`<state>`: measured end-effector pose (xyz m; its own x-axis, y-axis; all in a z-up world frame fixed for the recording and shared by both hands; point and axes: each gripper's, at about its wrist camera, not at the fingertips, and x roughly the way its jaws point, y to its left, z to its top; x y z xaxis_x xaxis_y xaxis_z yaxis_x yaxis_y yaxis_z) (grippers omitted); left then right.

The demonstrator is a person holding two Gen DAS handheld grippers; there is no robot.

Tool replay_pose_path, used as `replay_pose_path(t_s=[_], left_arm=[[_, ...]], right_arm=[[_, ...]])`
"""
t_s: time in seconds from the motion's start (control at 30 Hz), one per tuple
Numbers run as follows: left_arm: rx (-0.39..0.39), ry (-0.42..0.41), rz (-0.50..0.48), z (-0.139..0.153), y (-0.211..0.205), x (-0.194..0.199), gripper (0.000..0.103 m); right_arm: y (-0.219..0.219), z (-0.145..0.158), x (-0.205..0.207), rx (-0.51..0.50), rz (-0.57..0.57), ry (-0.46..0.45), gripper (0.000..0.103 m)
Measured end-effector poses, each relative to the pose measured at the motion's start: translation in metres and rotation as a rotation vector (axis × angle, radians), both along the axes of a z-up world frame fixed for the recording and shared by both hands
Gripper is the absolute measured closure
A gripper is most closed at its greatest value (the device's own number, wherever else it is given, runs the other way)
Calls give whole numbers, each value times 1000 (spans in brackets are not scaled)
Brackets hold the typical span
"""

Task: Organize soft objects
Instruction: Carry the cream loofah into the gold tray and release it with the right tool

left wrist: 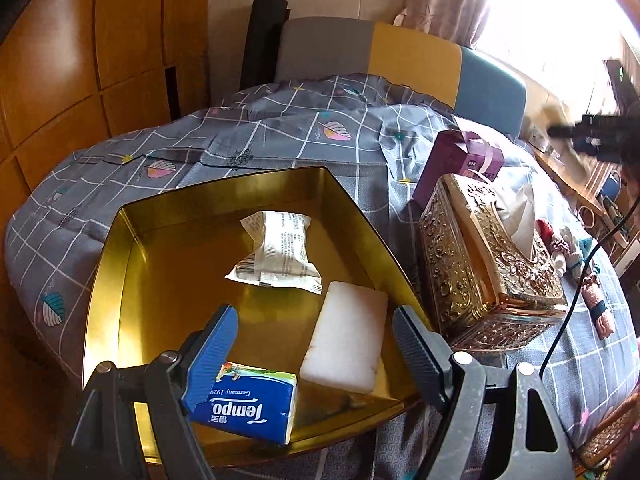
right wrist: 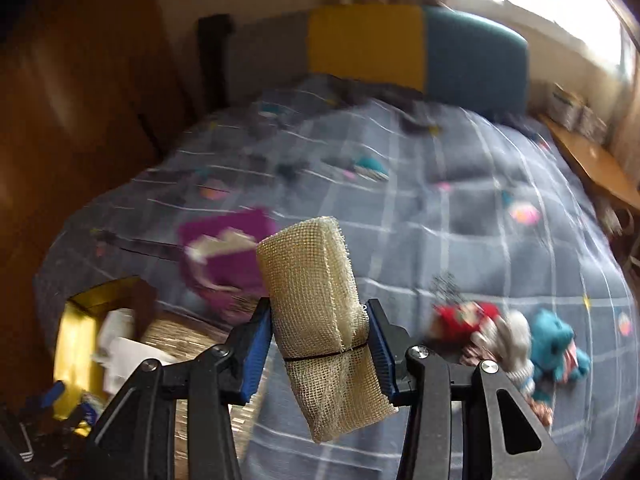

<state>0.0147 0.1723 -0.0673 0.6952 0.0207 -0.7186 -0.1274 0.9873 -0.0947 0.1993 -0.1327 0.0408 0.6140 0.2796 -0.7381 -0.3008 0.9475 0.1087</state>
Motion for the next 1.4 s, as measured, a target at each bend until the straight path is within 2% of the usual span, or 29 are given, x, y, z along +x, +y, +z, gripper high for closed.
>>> replay_pose_path(t_s=[0.13, 0.27, 0.47, 0.63, 0.77, 0.97, 1.2, 1.4], left_arm=[[-9, 0, 7, 0, 5, -1, 22], [-34, -8, 29, 0, 15, -2, 22], [-93, -23, 126, 5, 52, -6, 22], [-113, -38, 216, 7, 81, -13, 22], [-100, -36, 228, 6, 87, -15, 22], [-123, -32, 228, 0, 89, -17, 23], [-94, -46, 229, 5, 84, -19, 23], [-65, -68, 221, 13, 75, -22, 23]], right_arm=[[52, 15, -19, 21, 162, -41, 57], [95, 15, -47, 32, 313, -32, 57], [149, -12, -87, 70, 497, 62, 56], [197, -49, -108, 67, 593, 141, 55], [231, -81, -124, 5, 620, 192, 53], [251, -116, -127, -89, 610, 199, 48], [240, -112, -134, -97, 585, 163, 47], [225, -92, -148, -116, 530, 30, 37]])
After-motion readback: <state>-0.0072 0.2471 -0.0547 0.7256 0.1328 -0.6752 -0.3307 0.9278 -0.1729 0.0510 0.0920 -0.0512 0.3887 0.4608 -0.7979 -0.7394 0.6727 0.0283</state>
